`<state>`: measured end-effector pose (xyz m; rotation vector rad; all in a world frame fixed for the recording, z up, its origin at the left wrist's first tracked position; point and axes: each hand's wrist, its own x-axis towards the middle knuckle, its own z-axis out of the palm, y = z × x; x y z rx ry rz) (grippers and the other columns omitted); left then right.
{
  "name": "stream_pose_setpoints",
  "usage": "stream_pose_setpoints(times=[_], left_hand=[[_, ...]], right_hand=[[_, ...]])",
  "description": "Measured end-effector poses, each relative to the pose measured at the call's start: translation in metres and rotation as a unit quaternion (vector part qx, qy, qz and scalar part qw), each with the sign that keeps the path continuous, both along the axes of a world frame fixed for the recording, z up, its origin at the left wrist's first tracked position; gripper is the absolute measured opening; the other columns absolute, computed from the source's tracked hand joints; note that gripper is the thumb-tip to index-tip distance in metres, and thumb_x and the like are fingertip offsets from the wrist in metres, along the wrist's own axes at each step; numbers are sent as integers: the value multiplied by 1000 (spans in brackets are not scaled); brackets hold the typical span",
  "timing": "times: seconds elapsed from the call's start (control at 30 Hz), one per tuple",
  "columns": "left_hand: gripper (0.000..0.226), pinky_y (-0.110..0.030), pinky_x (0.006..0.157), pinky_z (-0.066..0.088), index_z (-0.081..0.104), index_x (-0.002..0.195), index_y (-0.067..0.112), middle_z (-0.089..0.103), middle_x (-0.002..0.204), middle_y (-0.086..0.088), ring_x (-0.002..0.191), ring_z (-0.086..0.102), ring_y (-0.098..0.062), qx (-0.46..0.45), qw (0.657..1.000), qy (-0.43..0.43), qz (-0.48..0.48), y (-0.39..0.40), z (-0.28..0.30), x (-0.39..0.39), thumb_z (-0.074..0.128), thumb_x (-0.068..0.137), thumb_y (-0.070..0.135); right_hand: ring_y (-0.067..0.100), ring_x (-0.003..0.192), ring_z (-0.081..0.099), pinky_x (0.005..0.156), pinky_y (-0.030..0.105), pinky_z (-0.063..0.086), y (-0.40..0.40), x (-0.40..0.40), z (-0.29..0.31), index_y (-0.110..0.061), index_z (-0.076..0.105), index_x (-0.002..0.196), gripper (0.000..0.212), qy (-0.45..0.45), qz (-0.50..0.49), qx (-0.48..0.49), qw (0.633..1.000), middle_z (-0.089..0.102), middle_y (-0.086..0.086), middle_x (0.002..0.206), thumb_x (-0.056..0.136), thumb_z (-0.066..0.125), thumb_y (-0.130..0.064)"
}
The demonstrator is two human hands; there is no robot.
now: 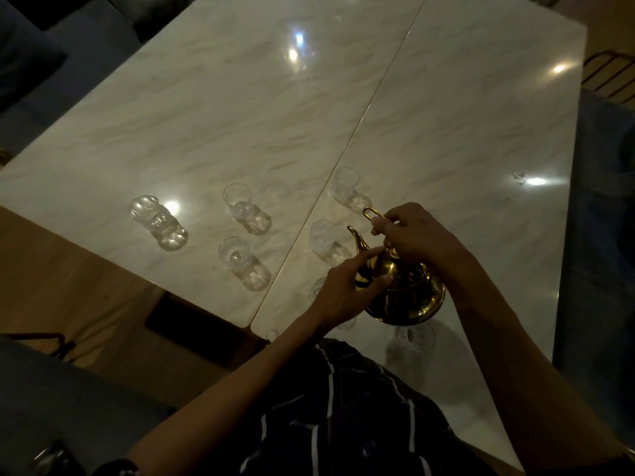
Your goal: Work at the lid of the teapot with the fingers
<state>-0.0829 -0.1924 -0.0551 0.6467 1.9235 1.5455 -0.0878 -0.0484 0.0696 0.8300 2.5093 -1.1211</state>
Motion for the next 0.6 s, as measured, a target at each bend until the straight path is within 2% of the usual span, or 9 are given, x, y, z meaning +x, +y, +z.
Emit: stream_pose_setpoints(times=[0.2, 0.33, 0.47, 0.53, 0.6], left_hand=[[52, -1, 79, 49, 54, 147, 26, 70, 127, -6, 106, 63, -4, 1, 1000, -4, 4, 0, 2, 1, 71, 98, 30], [53, 1, 77, 47, 54, 148, 26, 70, 127, -6, 94, 60, 13, -9, 1000, 7, 3, -2, 3, 0, 71, 98, 31], [53, 1, 78, 47, 54, 147, 25, 70, 127, -5, 94, 57, 23, -10, 1000, 8, 3, -2, 3, 0, 71, 98, 30], [53, 1, 78, 47, 54, 148, 26, 70, 126, -5, 94, 60, 18, -10, 1000, 8, 4, -2, 3, 0, 71, 98, 31], [53, 0, 78, 48, 54, 148, 26, 70, 126, -6, 98, 63, 6, -9, 1000, 11, 5, -2, 3, 0, 71, 98, 31]], right_hand=[[10, 68, 62, 57, 24, 42, -1, 1, 1, -16, 72, 91, 29, 0, 3, 3, 1000, 64, 2, 72, 100, 52, -35], [9, 69, 62, 57, 24, 43, -2, 0, 3, -15, 72, 93, 29, 4, 1, 0, 1000, 63, 1, 73, 100, 52, -35], [10, 69, 62, 57, 24, 43, -2, -1, 3, -16, 72, 92, 28, 0, 7, 2, 1000, 63, 2, 73, 100, 52, -35], [11, 69, 63, 57, 24, 43, -2, -1, 3, -16, 71, 92, 28, -1, 5, 1, 1000, 63, 1, 73, 100, 52, -35], [11, 68, 62, 57, 23, 42, -2, 0, 4, -17, 71, 91, 28, 2, 5, 2, 1000, 63, 1, 71, 100, 52, -35]])
